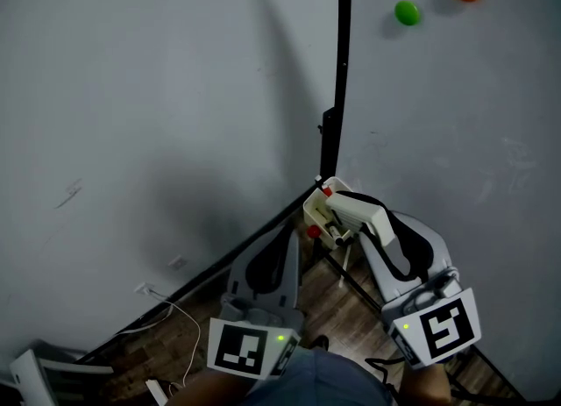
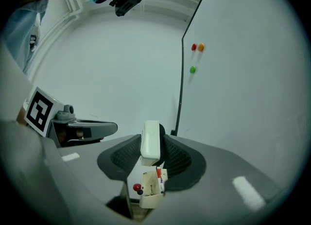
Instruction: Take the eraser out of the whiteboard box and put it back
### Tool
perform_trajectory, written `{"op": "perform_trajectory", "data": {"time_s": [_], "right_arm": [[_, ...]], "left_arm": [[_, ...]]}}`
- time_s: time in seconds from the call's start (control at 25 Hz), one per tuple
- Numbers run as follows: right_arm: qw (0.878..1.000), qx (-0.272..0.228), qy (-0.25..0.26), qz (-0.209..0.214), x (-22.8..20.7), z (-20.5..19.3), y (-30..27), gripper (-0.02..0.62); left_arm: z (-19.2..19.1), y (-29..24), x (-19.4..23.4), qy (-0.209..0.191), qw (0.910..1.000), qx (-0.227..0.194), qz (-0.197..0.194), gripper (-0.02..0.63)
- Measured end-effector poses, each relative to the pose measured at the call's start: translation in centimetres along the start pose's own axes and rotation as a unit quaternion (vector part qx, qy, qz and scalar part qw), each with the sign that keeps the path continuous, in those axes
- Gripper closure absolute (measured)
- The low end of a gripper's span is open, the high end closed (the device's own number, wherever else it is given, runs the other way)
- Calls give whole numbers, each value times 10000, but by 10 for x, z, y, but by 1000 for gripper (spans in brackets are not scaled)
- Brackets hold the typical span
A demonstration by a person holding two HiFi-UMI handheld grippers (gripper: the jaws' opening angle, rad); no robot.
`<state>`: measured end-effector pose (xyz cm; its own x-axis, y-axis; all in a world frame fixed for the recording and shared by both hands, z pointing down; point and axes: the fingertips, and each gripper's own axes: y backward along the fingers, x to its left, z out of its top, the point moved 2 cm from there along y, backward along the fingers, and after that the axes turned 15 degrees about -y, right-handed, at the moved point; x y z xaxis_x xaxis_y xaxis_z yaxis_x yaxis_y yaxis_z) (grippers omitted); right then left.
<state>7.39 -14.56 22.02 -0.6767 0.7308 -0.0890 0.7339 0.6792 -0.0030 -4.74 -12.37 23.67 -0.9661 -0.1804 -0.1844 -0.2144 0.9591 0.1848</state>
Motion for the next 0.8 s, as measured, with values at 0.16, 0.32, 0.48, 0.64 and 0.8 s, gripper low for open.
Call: {"op": "perform_trajectory", "data": {"time_s": [0.16,0.32,0.48,0.64,0.8], "right_arm": [[10000,14,54,32,-4,2,-9,459],[9999,109,78,28,-8,-2,-18,459],[9996,247,89,45,-12,-8,-27,459],[9988,471,146,-56,-19,-19,-37,459],[9972,726,162,-121,-22,-30,-48,459]], "left_arm": [[-4,-6,5,38,10000,43,38,600],[-11,-11,9,93,9999,86,75,600],[-14,-19,13,153,9999,21,66,600],[-26,-24,20,213,9995,187,110,600],[-33,-30,27,294,9992,249,98,600]]}}
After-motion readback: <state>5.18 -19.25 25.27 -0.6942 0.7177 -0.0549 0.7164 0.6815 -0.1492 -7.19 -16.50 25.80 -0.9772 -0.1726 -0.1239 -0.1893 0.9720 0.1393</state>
